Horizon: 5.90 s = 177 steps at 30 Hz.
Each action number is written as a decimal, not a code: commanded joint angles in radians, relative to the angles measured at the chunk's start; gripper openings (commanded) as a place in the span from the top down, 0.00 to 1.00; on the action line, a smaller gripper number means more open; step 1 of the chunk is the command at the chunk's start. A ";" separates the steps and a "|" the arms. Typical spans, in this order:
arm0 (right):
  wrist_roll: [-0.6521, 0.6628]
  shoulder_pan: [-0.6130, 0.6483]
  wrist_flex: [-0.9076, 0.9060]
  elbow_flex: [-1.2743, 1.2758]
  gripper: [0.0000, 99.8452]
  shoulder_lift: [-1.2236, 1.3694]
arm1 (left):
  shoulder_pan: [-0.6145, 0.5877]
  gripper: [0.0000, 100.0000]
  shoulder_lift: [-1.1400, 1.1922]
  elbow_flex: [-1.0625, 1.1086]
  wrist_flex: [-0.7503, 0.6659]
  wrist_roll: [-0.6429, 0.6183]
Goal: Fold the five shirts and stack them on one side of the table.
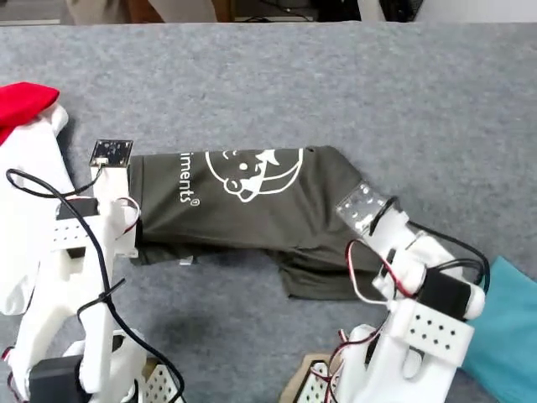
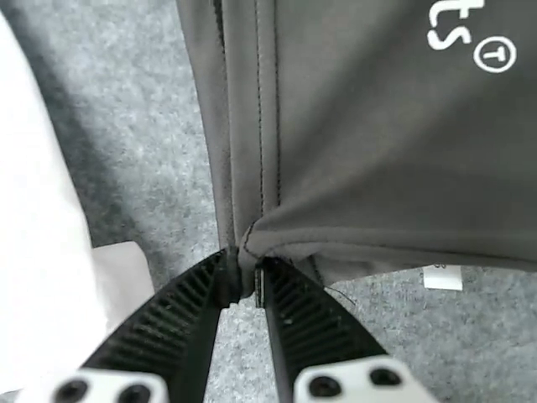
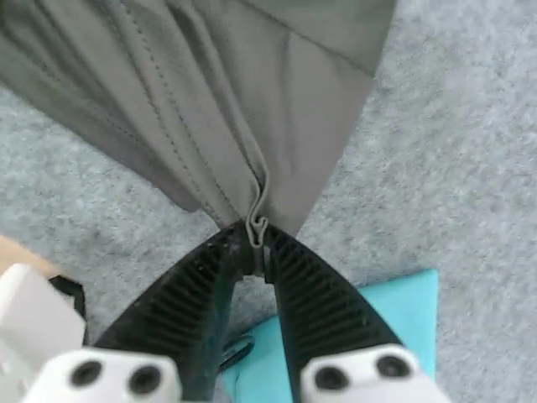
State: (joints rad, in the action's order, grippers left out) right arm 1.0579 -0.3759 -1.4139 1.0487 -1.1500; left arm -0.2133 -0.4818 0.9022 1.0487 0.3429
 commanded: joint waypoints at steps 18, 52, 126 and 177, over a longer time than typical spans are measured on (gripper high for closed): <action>0.052 0.047 -0.058 -0.047 0.75 -0.159 | -0.066 0.84 -0.033 -0.104 0.063 0.117; -0.520 0.443 0.144 -1.164 0.99 1.442 | 0.068 0.96 0.587 -0.543 -0.227 -0.304; -0.528 0.410 -0.192 -2.322 0.99 2.348 | -0.020 0.94 0.981 -1.409 0.468 -0.252; -0.434 0.302 -0.374 -2.397 0.99 1.920 | -0.037 0.98 1.009 -1.838 0.713 -0.259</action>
State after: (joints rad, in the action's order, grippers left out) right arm 0.5930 -0.0338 -1.7714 -1.4584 0.9797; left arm -0.2793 0.6306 -1.0004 1.7469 0.0775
